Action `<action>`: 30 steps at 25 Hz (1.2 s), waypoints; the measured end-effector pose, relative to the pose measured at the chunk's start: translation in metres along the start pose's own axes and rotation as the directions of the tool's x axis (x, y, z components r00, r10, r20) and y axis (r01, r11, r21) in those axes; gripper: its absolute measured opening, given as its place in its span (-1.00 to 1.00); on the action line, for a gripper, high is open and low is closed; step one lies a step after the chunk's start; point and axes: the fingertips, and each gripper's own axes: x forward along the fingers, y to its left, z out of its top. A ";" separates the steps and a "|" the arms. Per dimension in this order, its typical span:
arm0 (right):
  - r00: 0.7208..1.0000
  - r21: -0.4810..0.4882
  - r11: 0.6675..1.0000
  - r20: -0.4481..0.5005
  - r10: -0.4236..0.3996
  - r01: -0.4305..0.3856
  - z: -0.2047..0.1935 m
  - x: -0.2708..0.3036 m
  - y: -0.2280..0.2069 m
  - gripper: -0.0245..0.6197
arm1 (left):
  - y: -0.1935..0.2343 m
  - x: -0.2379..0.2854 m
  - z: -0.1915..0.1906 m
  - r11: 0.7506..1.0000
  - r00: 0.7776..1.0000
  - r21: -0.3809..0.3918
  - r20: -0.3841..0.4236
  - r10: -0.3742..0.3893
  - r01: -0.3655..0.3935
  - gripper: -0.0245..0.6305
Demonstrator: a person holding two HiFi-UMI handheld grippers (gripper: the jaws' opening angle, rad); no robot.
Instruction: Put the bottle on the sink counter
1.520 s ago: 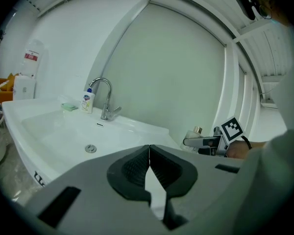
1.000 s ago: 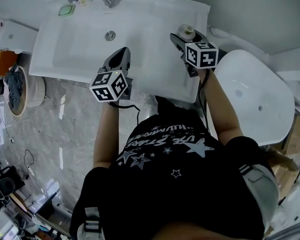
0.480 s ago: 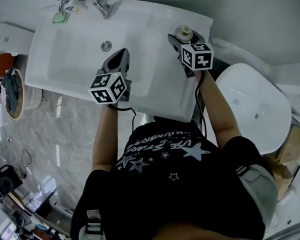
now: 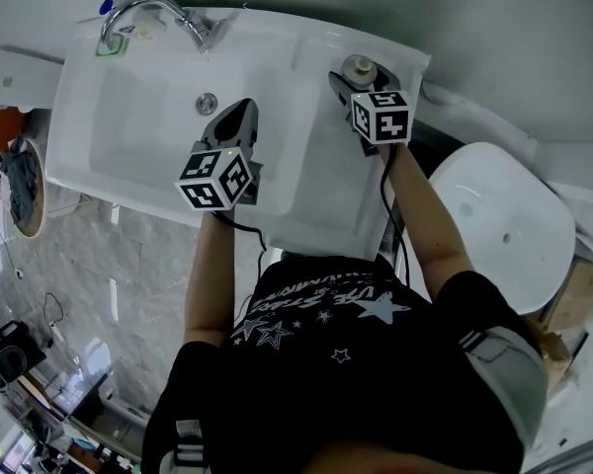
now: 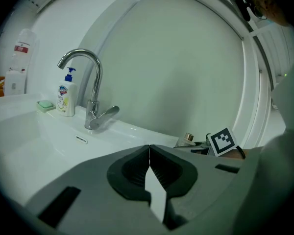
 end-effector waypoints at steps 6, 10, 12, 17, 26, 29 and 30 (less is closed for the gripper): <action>1.000 -0.008 1.000 -0.018 -0.008 0.008 0.000 0.018 -0.009 0.08 | 0.006 0.015 -0.001 1.000 1.000 -0.009 -0.022 0.004 -0.004 -0.90; 0.999 -0.018 1.000 -0.033 -0.012 0.011 -0.002 0.027 -0.013 0.08 | 0.009 0.021 -0.004 1.000 0.999 -0.015 -0.034 0.005 -0.006 -0.90; 0.999 -0.023 1.000 -0.035 -0.014 0.013 -0.003 0.031 -0.014 0.08 | 0.012 0.024 -0.006 1.000 0.999 -0.018 -0.039 0.007 -0.008 -0.90; 0.999 -0.036 0.999 -0.030 -0.021 0.020 -0.002 0.037 -0.014 0.08 | 0.017 0.027 -0.009 1.000 0.999 -0.026 -0.046 0.012 -0.013 -0.90; 0.999 -0.096 0.994 -0.025 -0.048 0.045 -0.005 0.037 -0.010 0.08 | 0.021 0.026 -0.014 0.999 0.998 -0.039 -0.053 0.015 -0.017 -0.90; 0.998 -0.116 0.992 -0.019 -0.056 0.054 -0.005 0.038 -0.009 0.08 | 0.020 0.025 -0.014 0.999 0.998 -0.039 -0.054 0.014 -0.016 -0.90; 0.998 -0.118 0.991 -0.015 -0.059 0.057 -0.004 0.039 -0.009 0.08 | 0.020 0.026 -0.014 0.999 0.998 -0.038 -0.054 0.013 -0.015 -0.90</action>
